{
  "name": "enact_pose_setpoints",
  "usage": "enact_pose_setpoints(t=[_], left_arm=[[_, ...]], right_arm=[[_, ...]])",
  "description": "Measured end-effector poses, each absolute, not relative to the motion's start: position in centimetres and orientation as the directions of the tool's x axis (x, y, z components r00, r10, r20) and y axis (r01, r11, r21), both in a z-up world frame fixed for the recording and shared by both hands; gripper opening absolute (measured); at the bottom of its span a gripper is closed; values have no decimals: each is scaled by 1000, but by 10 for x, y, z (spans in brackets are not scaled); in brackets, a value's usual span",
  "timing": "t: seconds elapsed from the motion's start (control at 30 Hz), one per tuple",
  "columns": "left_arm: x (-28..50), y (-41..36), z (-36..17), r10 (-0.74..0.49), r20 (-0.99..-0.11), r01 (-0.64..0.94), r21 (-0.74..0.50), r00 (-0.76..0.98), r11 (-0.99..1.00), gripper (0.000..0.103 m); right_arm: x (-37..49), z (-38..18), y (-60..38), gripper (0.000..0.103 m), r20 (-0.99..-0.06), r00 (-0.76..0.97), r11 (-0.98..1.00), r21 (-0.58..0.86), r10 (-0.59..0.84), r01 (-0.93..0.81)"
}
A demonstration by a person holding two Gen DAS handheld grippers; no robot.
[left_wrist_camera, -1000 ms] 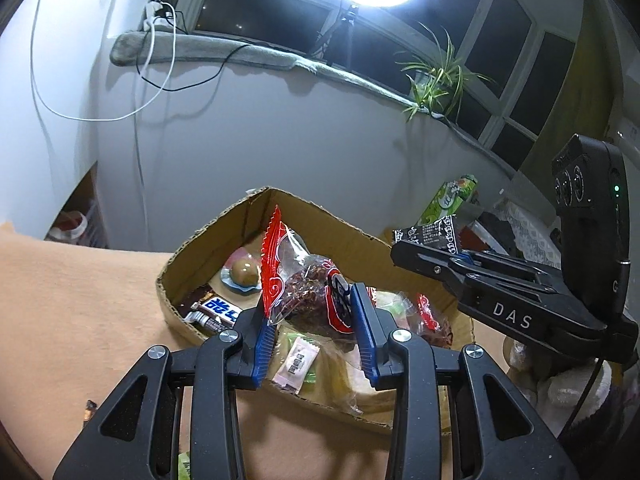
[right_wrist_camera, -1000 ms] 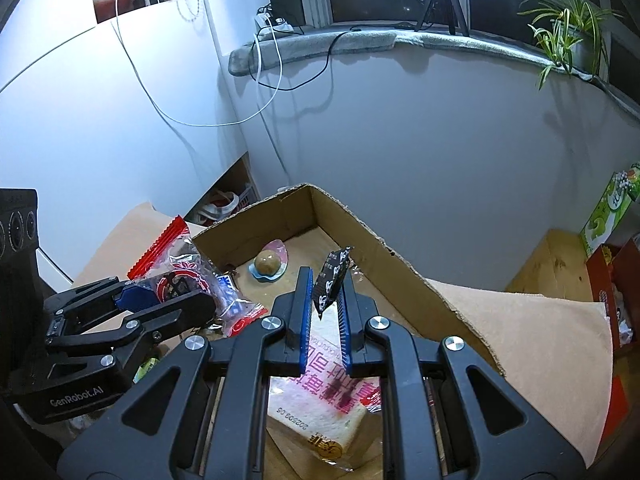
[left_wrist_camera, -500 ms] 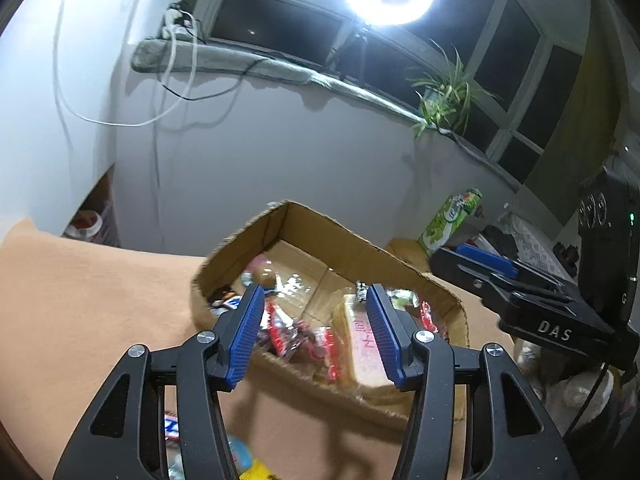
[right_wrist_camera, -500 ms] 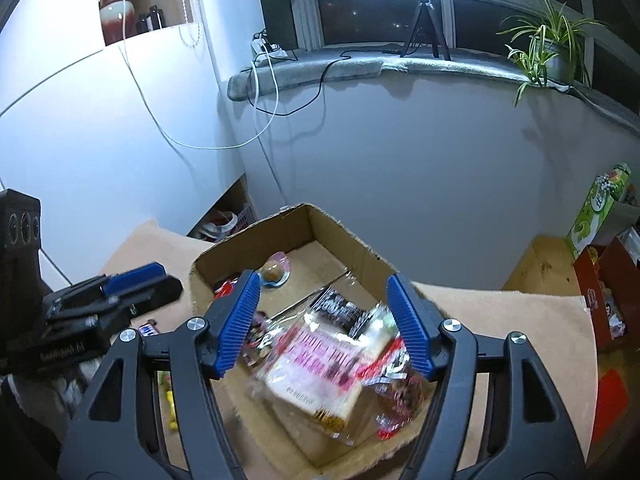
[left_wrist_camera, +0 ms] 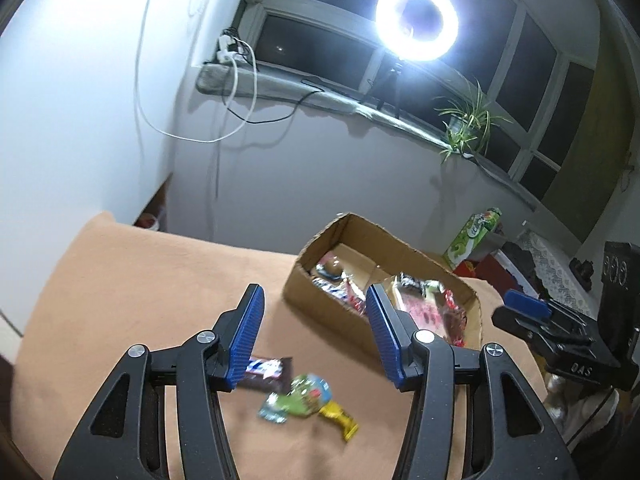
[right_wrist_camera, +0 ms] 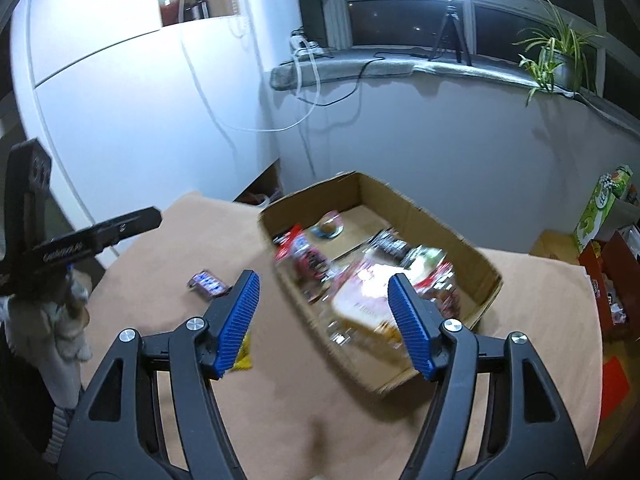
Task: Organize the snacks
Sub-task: 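Grasp the green jelly cup with the left tool while right grasps yellow candy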
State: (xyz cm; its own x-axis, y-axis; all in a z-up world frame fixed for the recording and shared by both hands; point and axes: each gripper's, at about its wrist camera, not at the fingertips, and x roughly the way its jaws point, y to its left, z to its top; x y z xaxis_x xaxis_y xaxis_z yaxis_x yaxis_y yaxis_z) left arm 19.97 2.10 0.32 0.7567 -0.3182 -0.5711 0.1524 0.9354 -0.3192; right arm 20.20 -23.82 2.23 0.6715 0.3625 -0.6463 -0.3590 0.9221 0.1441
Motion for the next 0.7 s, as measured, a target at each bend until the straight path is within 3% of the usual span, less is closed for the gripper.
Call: enact_pose_setpoints(t=[0.43,0.7], left_arm=[[187,36,-35,-358,-630,188,-322,689,928,52],[193,25,-81,-452,-675,272,-361,583,892,48]], right_arm=[[176,-28,-201,69,-725,567,899,168,391,-405],[189,-70,-169,69,-779,475,876,192,410,-442]])
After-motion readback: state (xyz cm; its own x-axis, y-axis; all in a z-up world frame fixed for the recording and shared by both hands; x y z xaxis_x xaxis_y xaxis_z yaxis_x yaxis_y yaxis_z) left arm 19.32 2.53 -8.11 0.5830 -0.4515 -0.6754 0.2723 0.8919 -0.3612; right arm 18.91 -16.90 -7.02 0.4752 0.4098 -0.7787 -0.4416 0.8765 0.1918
